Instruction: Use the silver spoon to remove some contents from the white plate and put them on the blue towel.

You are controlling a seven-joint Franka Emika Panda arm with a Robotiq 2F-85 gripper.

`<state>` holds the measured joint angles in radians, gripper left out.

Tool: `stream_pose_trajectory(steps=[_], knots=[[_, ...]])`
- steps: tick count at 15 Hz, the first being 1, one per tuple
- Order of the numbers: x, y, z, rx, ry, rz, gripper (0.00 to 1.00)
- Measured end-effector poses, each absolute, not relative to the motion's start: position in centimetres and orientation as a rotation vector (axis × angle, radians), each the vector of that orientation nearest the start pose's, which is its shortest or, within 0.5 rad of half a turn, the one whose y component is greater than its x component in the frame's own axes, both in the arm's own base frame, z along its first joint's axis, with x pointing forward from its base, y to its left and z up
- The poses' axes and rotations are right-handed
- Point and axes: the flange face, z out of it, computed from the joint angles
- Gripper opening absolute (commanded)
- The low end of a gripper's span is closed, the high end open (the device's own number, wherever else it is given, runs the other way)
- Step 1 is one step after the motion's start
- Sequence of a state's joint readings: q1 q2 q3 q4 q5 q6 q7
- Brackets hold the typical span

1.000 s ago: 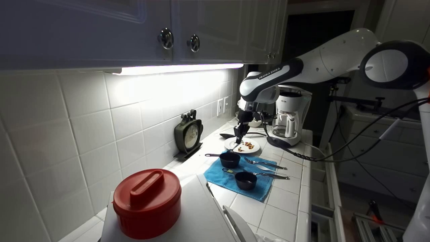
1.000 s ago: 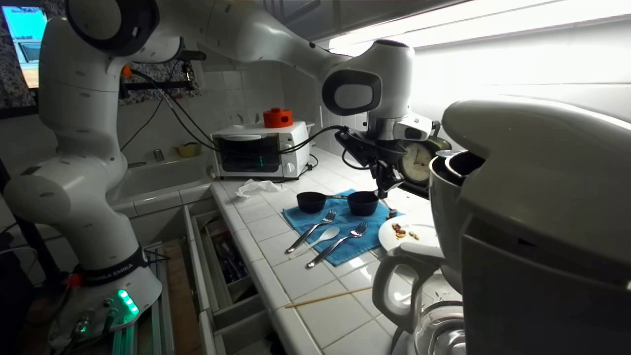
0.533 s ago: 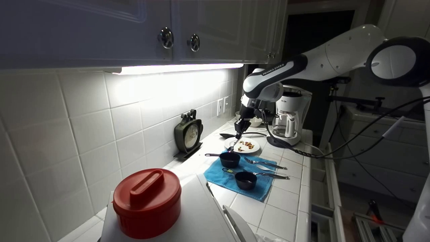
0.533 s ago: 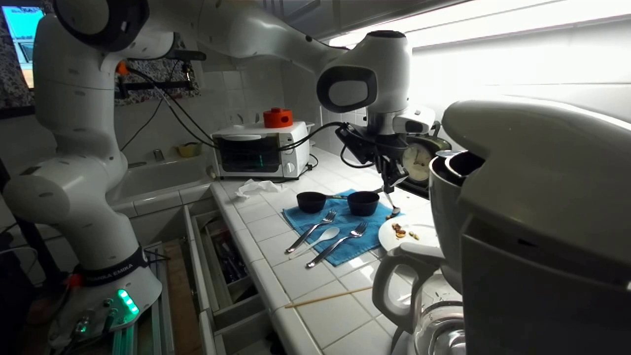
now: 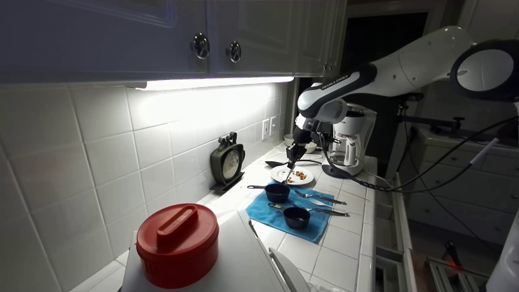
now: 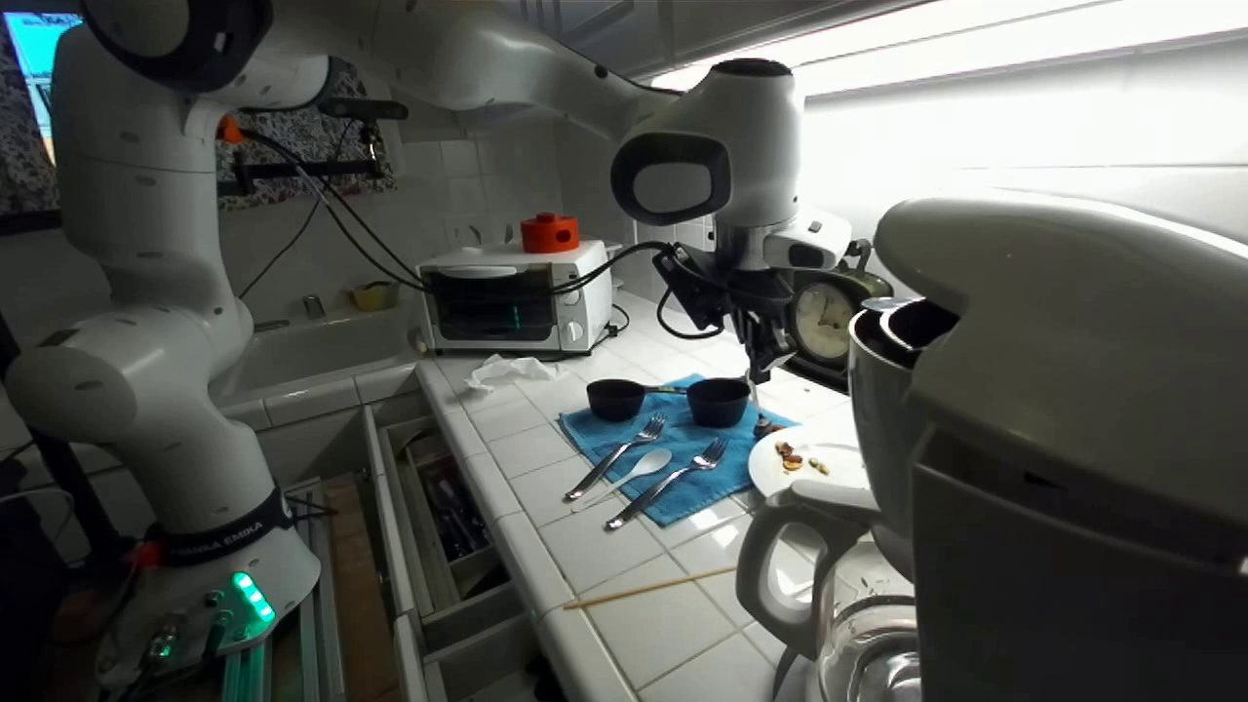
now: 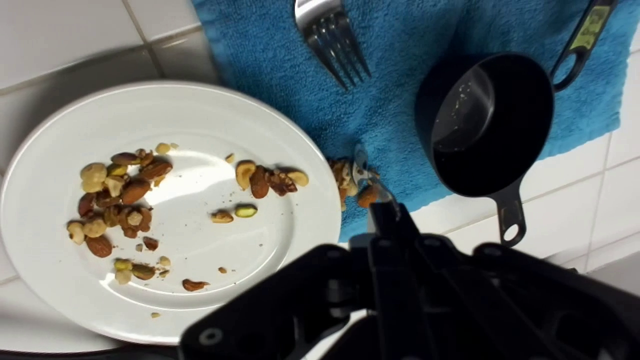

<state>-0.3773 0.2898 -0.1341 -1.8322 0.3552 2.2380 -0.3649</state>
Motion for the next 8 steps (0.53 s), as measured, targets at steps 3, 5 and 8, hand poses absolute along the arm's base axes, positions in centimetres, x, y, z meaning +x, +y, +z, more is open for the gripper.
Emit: stream_pose_trajectory(steps=[3, 5, 8], knots=[[55.6, -29.5, 38.3, -2.894, 0.519, -0.289, 0.04], [54.8, -29.4, 37.9, -2.894, 0.546, -0.261, 0.04], [54.0, -29.3, 37.2, -2.907, 0.586, -0.209, 0.04]])
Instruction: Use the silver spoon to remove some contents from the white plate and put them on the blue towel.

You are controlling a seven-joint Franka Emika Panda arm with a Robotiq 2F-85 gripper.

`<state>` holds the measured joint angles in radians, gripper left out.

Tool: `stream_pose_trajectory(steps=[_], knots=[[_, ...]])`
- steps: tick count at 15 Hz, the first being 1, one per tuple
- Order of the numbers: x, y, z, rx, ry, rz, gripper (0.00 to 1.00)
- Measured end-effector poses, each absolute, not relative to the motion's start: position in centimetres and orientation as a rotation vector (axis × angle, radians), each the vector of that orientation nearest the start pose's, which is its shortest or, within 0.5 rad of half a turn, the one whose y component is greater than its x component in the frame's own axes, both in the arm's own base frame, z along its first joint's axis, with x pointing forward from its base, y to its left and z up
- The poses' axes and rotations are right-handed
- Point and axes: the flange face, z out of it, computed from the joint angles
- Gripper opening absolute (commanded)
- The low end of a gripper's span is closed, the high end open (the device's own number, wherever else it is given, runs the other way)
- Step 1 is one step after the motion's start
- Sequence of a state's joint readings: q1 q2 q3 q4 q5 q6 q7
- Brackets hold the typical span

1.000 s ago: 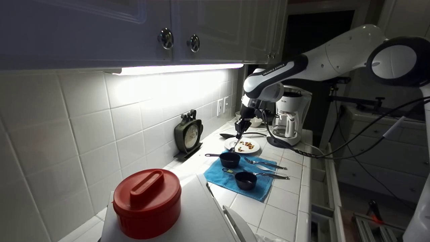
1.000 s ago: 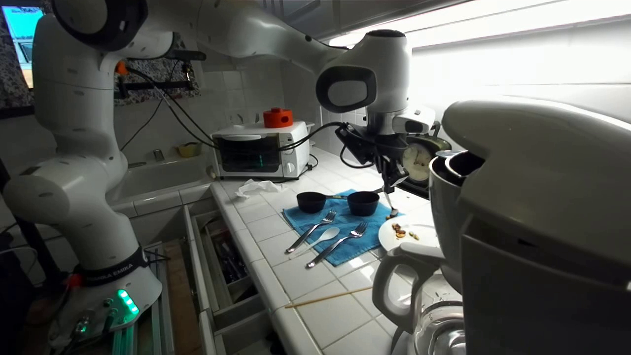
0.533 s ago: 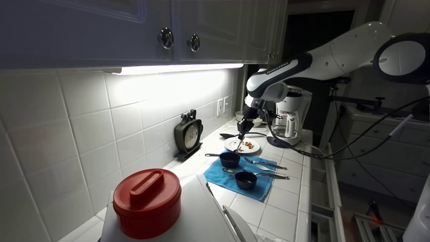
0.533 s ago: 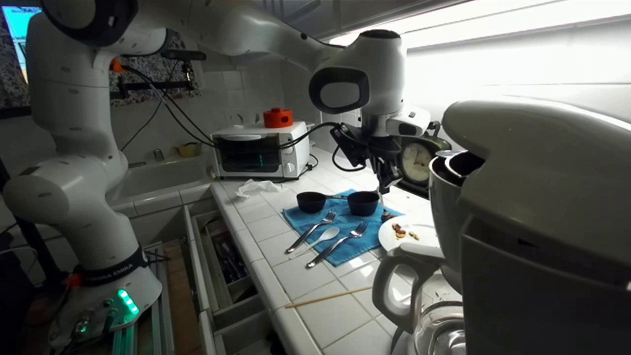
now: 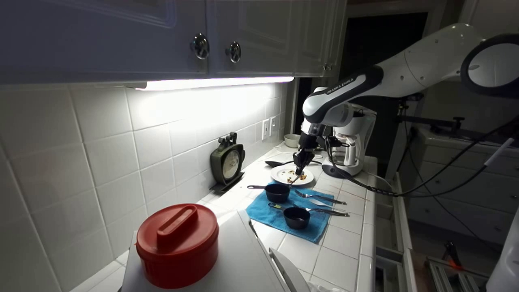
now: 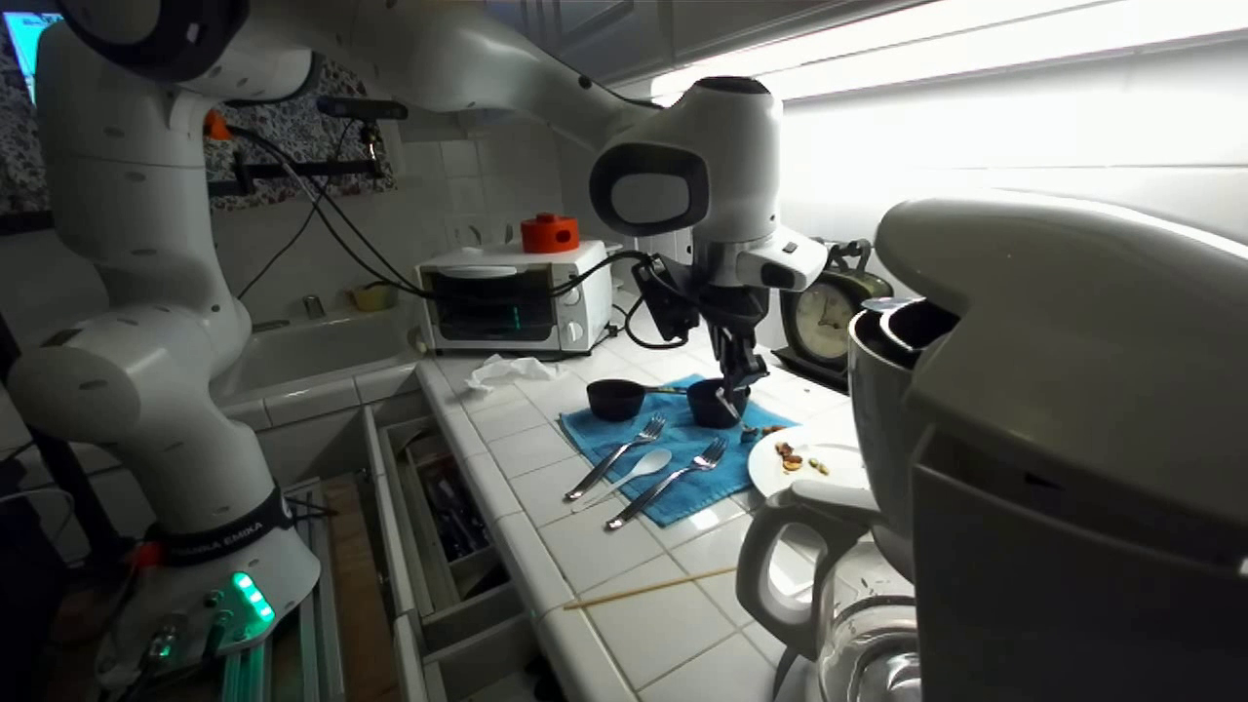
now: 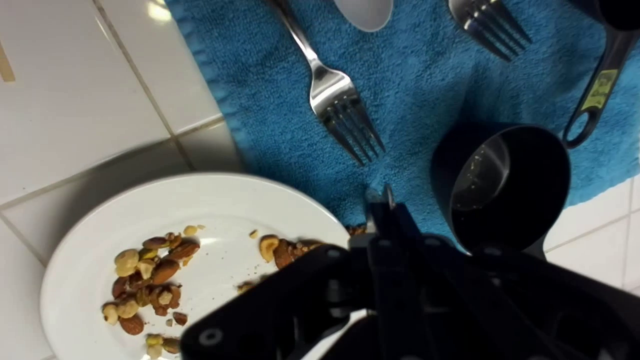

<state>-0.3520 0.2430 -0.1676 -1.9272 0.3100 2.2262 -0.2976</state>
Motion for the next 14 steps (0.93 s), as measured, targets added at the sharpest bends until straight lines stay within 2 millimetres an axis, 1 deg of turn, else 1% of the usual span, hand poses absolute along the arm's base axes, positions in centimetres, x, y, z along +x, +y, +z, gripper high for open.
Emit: stream_pose_trajectory(steps=[3, 7, 11, 12, 13, 14], knots=[[53.2, -29.1, 36.1, -2.926, 0.624, -0.14, 0.04], [51.7, -29.7, 34.4, -2.95, 0.683, -0.054, 0.04], [50.6, -30.0, 33.3, -2.952, 0.714, 0.015, 0.04], [50.4, -30.0, 33.1, -2.949, 0.72, 0.028, 0.05], [50.3, -30.1, 33.1, -2.945, 0.727, 0.036, 0.3], [50.2, -30.1, 33.0, -2.942, 0.735, 0.041, 0.3]])
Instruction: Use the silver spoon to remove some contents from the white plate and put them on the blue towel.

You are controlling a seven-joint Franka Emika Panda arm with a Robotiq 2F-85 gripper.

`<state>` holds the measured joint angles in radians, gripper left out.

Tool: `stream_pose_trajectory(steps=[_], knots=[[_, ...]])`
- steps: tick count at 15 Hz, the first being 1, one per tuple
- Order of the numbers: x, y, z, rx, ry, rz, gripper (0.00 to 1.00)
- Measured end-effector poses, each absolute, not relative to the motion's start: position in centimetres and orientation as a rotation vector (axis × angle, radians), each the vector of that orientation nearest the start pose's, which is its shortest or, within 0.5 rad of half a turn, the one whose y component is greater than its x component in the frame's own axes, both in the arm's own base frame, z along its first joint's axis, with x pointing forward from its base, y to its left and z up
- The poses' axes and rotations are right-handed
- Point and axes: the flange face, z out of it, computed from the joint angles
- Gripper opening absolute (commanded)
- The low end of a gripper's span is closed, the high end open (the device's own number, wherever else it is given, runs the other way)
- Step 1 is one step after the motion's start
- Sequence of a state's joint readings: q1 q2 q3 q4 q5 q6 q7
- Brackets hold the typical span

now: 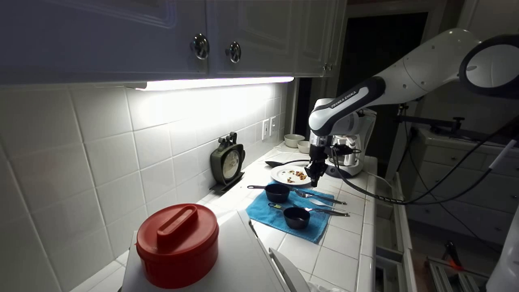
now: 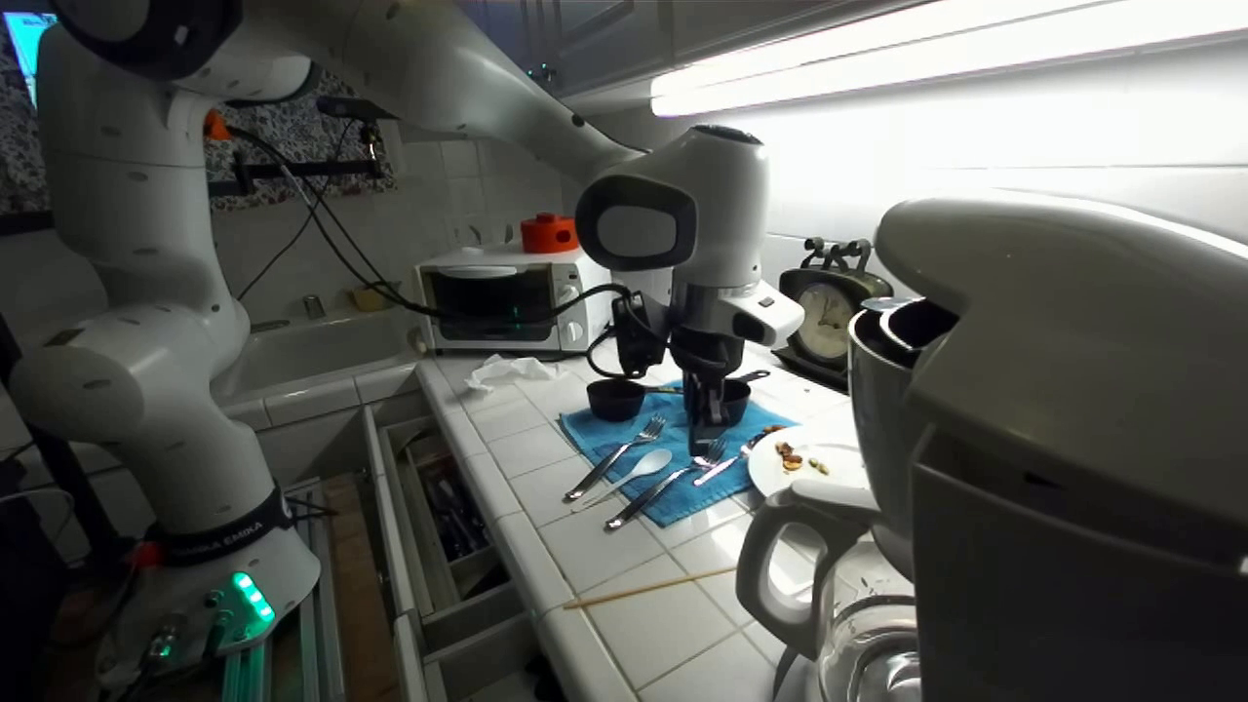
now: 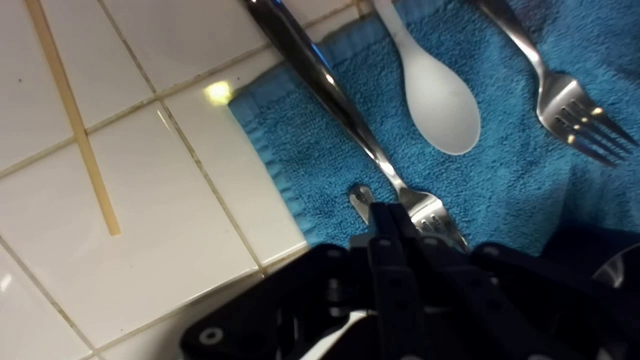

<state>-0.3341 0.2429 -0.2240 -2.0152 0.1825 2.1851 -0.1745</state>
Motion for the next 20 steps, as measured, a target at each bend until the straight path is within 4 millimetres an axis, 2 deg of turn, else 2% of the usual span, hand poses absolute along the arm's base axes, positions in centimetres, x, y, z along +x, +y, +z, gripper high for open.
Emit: stream_pose_trajectory(steps=[1, 5, 9, 11, 14, 20], knots=[[50.2, -30.2, 33.1, -2.939, 0.747, 0.042, 0.34], [50.1, -30.1, 34.0, -2.936, 0.745, 0.026, 0.62], [49.7, -29.6, 36.8, -2.962, 0.569, -0.008, 0.9], [49.9, -29.7, 38.4, -2.993, 0.505, -0.093, 1.0], [50.1, -29.7, 39.6, -3.02, 0.451, -0.214, 1.0], [50.6, -28.7, 39.2, -2.998, 0.385, -0.28, 1.0]])
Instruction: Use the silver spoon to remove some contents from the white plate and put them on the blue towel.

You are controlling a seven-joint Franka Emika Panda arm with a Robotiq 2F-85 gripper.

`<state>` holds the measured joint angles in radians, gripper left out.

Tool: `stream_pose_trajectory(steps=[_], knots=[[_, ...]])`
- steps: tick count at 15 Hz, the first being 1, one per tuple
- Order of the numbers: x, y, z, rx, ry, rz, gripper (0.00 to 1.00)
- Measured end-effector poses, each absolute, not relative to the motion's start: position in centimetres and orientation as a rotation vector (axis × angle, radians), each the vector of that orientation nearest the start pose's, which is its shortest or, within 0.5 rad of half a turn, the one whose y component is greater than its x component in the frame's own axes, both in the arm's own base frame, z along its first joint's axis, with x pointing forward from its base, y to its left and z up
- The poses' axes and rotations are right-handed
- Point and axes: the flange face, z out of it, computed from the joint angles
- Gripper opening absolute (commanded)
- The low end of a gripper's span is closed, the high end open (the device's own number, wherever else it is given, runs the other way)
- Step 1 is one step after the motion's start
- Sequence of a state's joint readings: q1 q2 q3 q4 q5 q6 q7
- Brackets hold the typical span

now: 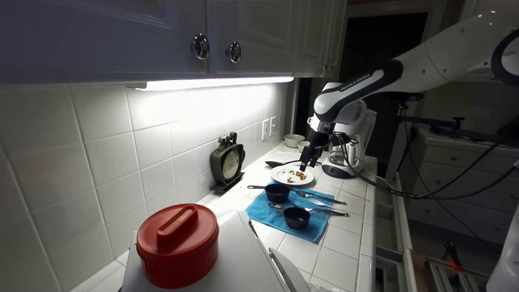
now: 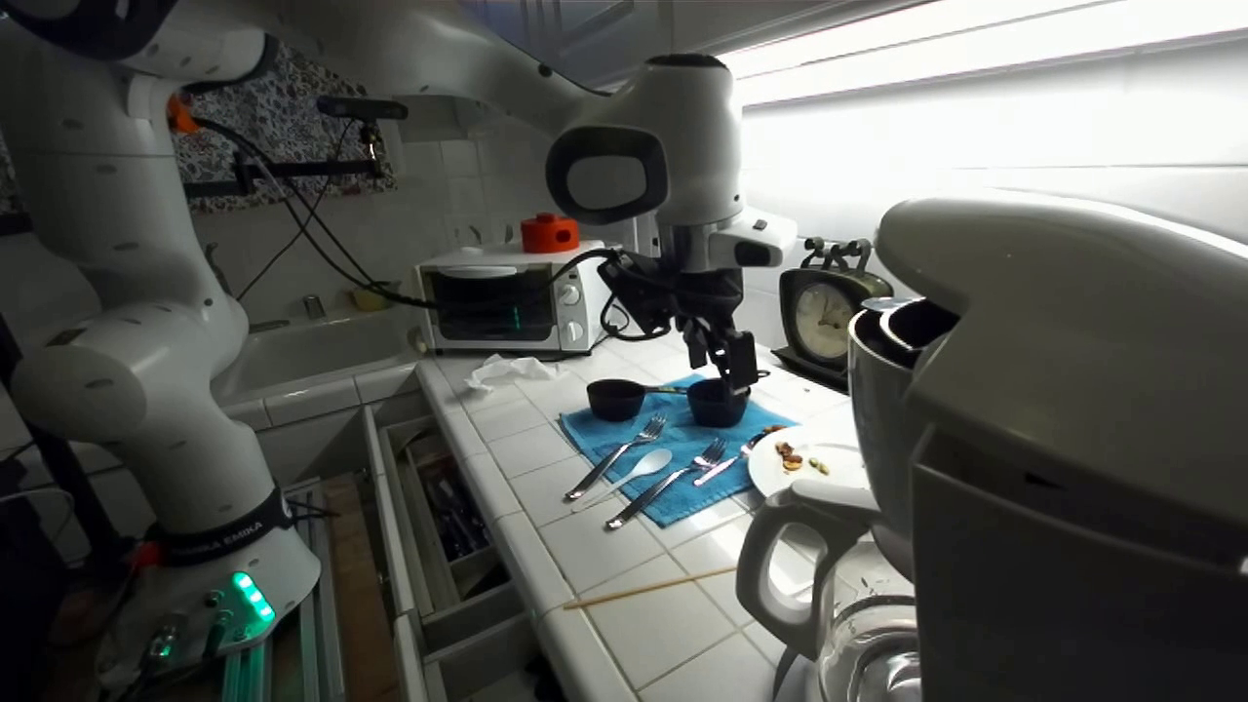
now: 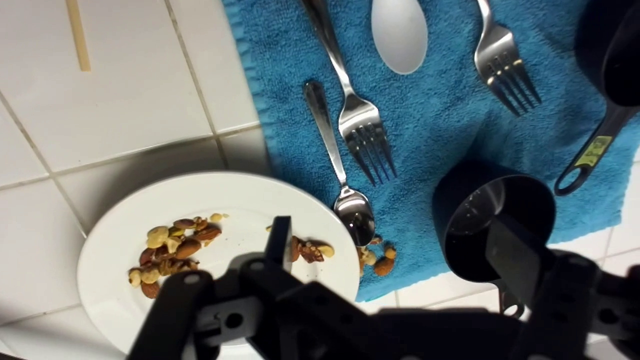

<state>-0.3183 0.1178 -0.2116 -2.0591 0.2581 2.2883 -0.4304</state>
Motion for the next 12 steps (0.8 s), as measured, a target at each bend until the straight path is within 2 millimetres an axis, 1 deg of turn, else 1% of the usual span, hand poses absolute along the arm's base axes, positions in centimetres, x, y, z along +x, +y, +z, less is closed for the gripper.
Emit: stream_pose_trajectory(steps=[6, 12], knots=[[50.76, -28.67, 39.18, -3.0, 0.384, -0.328, 1.0], [50.78, -28.7, 39.14, -3.001, 0.385, -0.328, 1.0]])
